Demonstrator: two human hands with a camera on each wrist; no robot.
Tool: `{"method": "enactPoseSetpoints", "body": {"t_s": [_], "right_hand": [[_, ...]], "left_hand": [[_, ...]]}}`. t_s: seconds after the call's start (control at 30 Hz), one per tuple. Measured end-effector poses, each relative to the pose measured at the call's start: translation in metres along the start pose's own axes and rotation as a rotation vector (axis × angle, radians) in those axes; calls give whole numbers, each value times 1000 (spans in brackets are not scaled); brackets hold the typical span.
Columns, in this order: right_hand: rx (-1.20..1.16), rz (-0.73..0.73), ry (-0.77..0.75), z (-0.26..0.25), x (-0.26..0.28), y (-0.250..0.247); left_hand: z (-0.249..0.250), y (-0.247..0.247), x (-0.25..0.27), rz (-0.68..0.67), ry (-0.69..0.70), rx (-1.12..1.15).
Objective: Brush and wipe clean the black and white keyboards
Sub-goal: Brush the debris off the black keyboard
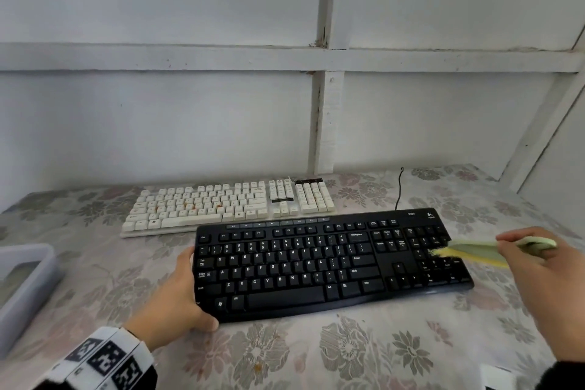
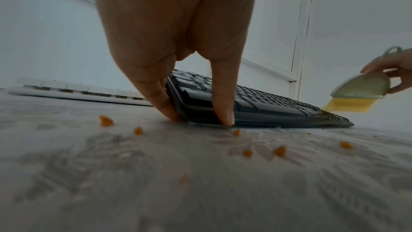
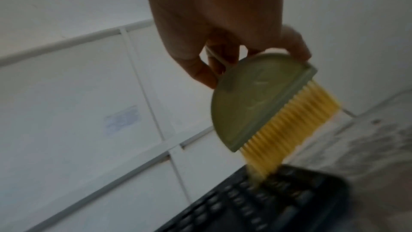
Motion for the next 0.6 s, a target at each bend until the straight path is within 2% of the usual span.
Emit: {"method": "enactPoseSetpoints", "body": {"t_s": [0.07,0.23,0.33,0.43,0.6], "right_hand": [[-48,-45,-55,-27,23,12],[-128,-439,-339,-87,105,79],[-92,-591,-445,-108,144,117],[-60,-684,-454,-122,164,136],[36,-714,-470,-128,176,152]], "left_hand": [[1,0,1,0,4,0],[3,-1,2,1,14,-13],[2,-2,3,4,27,-49],[4,-1,2,15,60,-107],[3,-1,-1,13,75,-174]]}}
Point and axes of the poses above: each hand's wrist, its own x-axis away from the middle knuckle, its own y-axis out of the palm, z = x × y, the point moved 1 cm from there along -x, towards the middle knuckle, and after that the axes turned 8 degrees about x, right-handed, at the moved point
